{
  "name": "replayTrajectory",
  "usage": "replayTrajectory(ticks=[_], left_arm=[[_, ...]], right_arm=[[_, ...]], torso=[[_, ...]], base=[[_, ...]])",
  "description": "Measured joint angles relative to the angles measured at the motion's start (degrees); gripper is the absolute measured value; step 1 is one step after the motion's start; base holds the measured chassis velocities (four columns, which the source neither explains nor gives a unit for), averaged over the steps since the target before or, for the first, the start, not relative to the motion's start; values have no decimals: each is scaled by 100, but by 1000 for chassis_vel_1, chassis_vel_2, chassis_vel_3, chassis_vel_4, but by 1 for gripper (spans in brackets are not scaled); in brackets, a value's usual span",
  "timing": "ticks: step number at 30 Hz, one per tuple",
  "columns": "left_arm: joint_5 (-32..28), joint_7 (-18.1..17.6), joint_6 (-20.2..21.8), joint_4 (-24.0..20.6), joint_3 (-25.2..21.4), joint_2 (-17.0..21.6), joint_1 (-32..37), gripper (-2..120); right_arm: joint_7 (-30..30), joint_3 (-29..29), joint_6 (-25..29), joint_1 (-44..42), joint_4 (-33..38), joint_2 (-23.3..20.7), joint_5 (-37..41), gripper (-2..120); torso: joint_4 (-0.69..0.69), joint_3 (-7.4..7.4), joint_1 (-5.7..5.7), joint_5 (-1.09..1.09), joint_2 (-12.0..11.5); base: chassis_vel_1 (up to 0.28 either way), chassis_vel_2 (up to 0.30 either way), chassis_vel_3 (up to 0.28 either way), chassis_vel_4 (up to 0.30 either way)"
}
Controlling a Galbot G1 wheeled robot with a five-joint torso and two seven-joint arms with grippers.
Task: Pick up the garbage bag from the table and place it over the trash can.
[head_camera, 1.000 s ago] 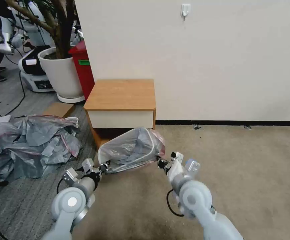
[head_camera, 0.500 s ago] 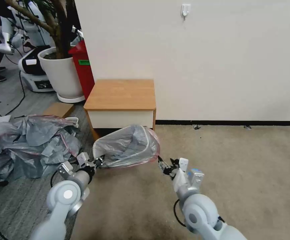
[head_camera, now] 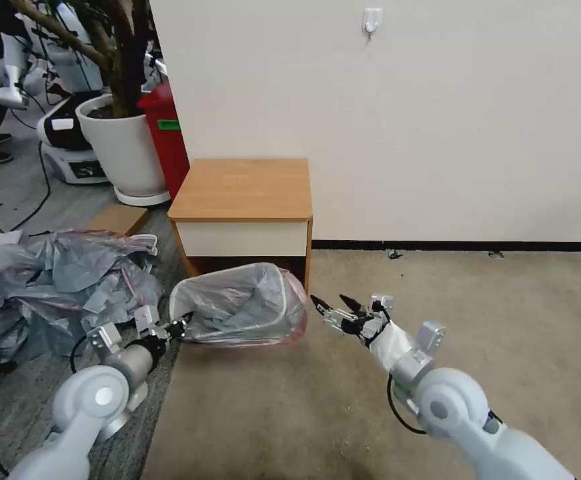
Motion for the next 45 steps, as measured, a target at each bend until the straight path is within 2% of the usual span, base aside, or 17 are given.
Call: replayTrajectory(ticks=[2, 7, 12, 15, 30, 33, 35, 37, 40, 42, 44, 45], left_arm=[[12, 41, -1, -35, -9, 10, 61, 3], [39, 87, -9, -83, -28, 15, 161, 3], [66, 91, -16, -122, -24, 0, 202, 3], [87, 90, -18, -148, -2, -17, 208, 3], [171, 100, -31, -213, 74, -31, 264, 3], [209, 127, -32, -227, 80, -38, 303, 3], [216, 141, -36, -256, 80, -39, 324, 3], [218, 143, -36, -268, 80, -39, 336, 3], [219, 146, -36, -297, 90, -39, 357, 3], [220, 147, -36, -300, 93, -38, 357, 3], [222, 149, -37, -307, 108, -31, 368, 3], [222, 149, -37, -307, 108, -31, 368, 3]], right_arm=[[-364, -13, -229, 90, -124, -65, 33, 79], [-707, -44, -523, 213, -284, -130, 32, 74], [-686, -105, -668, 381, -432, -115, 19, 72], [-704, -128, -704, 437, -505, -115, 14, 63], [-693, -371, -714, 736, -723, -107, -133, 58], [-687, -412, -712, 794, -779, -107, -139, 53], [-687, -448, -702, 816, -815, -100, -160, 41], [-690, -462, -698, 822, -826, -94, -174, 37], [-705, -490, -680, 841, -846, -75, -200, 25], [-707, -497, -676, 847, -848, -73, -206, 22], [-706, -517, -627, 881, -874, -70, -249, 10], [-706, -517, -627, 881, -874, -70, -249, 10]], torso=[[1, 0, 0, -1, 0], [0, 0, 0, 0, 0], [0, 0, 0, 0, 0], [0, 0, 0, 0, 0], [0, 0, 0, -1, 0], [0, 0, 0, -1, 0], [0, 0, 0, -1, 0], [0, 0, 0, 0, 0], [0, 0, 0, -1, 0], [0, 0, 0, 0, 0], [0, 0, 0, -1, 0], [0, 0, 0, -1, 0]], base=[[0, 0, 0, 0], [0, 0, 0, 0], [0, 0, 0, 0], [0, 0, 0, 0], [0, 0, 0, 0], [0, 0, 0, 0], [0, 0, 0, 0], [0, 0, 0, 0], [0, 0, 0, 0], [0, 0, 0, 0], [0, 0, 0, 0], [0, 0, 0, 0]])
